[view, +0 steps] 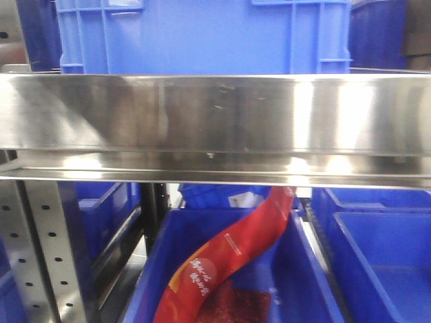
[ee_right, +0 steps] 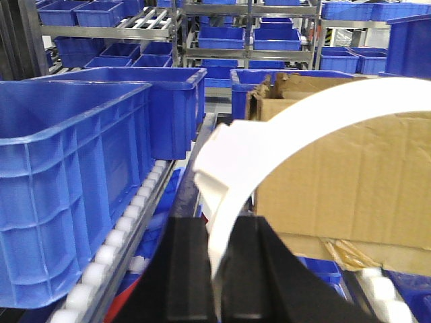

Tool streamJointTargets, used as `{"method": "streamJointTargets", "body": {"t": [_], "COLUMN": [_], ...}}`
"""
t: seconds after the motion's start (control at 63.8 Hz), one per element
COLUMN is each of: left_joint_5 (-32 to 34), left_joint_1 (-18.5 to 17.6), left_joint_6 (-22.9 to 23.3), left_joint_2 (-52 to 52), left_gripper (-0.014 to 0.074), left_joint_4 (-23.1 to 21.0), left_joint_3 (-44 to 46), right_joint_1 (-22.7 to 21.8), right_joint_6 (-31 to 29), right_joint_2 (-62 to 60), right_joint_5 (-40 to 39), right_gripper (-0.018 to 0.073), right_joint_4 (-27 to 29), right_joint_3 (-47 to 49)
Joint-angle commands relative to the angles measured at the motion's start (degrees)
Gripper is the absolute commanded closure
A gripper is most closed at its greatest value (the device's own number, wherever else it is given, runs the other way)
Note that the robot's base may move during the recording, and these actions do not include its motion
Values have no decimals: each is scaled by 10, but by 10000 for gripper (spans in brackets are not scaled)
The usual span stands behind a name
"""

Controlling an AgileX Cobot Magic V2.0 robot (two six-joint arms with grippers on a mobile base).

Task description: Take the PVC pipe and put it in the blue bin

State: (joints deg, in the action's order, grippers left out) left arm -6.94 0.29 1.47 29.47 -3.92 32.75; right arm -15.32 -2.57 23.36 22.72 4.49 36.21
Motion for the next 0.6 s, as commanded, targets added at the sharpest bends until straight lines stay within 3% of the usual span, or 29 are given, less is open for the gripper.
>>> {"method": "streamJointTargets", "body": {"t": [0.0, 0.58], "left_joint_5": [19, 20], "left_joint_1": [0, 0], "left_joint_6": [2, 2], "left_joint_2": [-2, -2], "left_gripper": [707, 707], "left_joint_4": [-2, -2], "left_joint_3": [1, 1], "right_joint_1": [0, 0], "right_joint_6": [-5, -5], "right_joint_2": [-1, -1], "right_joint_5": [-18, -18], "right_gripper": [728, 728], "right_joint_4": [-2, -2], "right_joint_3": [1, 1]}}
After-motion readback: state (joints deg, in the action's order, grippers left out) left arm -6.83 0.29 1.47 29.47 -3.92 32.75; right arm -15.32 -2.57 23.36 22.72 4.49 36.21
